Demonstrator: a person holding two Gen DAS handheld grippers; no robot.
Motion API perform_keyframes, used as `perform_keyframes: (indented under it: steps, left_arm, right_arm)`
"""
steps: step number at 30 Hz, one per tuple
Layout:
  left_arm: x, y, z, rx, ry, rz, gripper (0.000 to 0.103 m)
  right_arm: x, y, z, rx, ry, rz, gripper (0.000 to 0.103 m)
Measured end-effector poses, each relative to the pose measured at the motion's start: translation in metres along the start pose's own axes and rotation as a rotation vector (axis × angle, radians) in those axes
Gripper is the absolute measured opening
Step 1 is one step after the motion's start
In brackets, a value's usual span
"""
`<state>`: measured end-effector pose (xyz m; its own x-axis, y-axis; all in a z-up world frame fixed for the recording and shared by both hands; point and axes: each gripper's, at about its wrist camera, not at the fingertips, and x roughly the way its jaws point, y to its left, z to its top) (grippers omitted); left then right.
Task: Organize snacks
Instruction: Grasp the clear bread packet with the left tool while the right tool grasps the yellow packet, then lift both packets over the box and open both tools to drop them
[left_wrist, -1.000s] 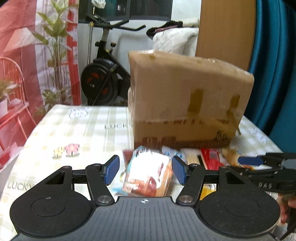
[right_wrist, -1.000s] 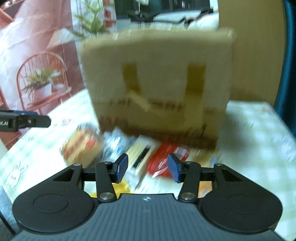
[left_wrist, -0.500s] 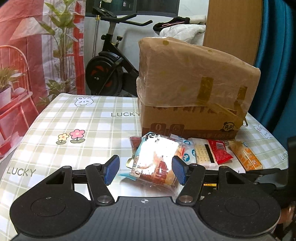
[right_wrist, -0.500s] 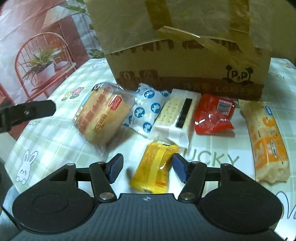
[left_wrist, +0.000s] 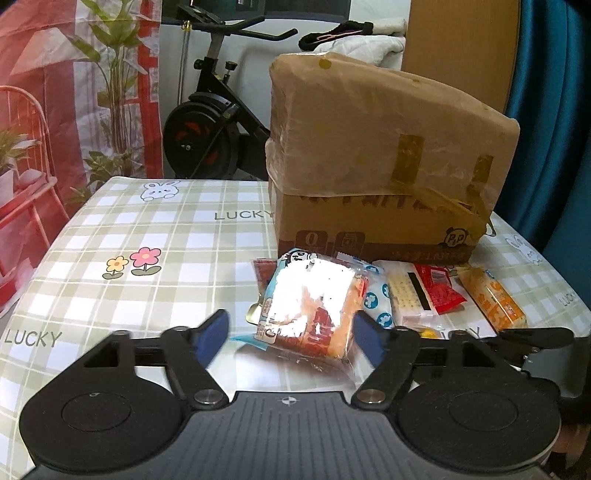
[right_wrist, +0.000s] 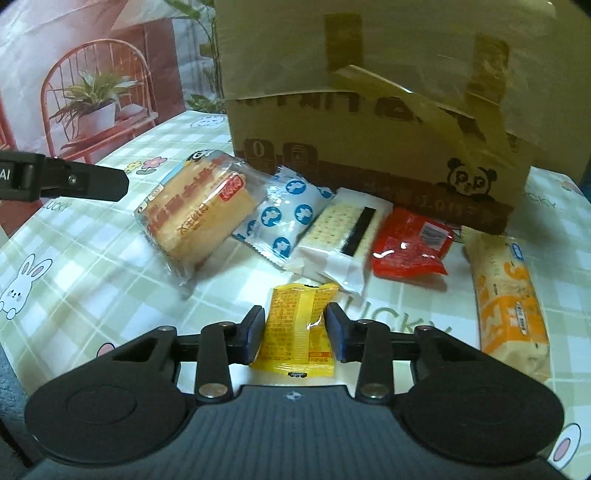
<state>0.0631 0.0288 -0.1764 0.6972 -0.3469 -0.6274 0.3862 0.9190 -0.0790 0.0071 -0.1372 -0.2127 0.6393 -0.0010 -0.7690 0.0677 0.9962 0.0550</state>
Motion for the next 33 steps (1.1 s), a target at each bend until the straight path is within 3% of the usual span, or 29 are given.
perform_keyframes:
  steps: [6,9,12,19,20,23,28,33]
  left_arm:
    - [0.030,-0.006,0.011,0.064,0.048,-0.052,0.088]
    - [0.050,-0.011,0.015,0.097,0.054,-0.038,0.088]
    - [0.065,-0.007,0.016,0.069,0.081,-0.047,0.088]
    - [0.079,-0.021,0.010,0.104,0.113,-0.037,0.089]
    - [0.079,-0.023,0.008,0.118,0.107,-0.016,0.081]
    - [0.070,-0.021,0.007,0.100,0.093,-0.005,0.077]
    - [0.036,-0.012,0.014,0.073,0.013,0.001,0.076]
    - [0.002,-0.005,0.044,0.059,-0.105,0.010,0.076]
  right_arm:
    - [-0.012,-0.016,-0.007,0.058,-0.002,-0.015,0.036]
    - [-0.016,-0.024,-0.008,0.082,-0.002,-0.027,0.036]
    - [-0.021,-0.033,-0.011,0.110,-0.008,-0.043,0.035]
    - [-0.037,-0.044,-0.010,0.148,-0.048,-0.062,0.035]
    - [-0.038,-0.046,-0.009,0.151,-0.052,-0.065,0.035]
    - [-0.044,-0.049,-0.005,0.150,-0.078,-0.073,0.035]
    - [-0.061,-0.053,0.009,0.095,-0.175,-0.088,0.035]
    - [-0.083,-0.063,0.037,0.065,-0.283,-0.096,0.035]
